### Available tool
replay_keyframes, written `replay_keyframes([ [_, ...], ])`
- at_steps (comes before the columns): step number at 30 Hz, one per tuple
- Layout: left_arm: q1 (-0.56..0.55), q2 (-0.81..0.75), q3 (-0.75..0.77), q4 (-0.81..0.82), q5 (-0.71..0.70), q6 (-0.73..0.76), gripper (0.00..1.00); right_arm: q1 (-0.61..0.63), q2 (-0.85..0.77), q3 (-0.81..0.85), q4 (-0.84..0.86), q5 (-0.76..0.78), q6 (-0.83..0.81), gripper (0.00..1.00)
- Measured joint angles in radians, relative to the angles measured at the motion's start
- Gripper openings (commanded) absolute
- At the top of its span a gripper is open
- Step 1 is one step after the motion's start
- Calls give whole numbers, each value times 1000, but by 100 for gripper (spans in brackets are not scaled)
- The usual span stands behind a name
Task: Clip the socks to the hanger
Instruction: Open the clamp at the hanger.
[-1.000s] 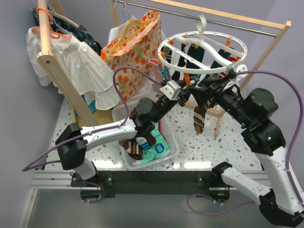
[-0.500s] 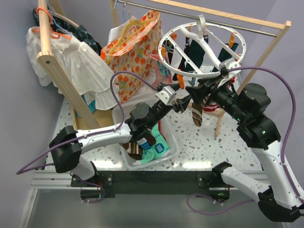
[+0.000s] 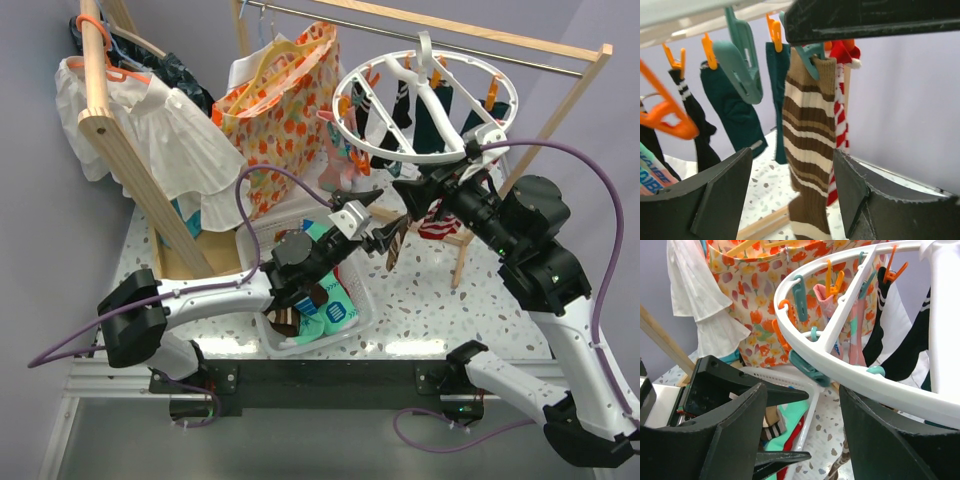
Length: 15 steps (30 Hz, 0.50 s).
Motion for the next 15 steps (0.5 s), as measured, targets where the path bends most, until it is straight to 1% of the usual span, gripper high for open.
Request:
replay_keyframes([
  [5,1,11,30,27,-23,41,66,0,0,0,0,18,0,64],
  [15,10,95,158,59,-34,92,66,0,-2,0,0,25,-2,64],
])
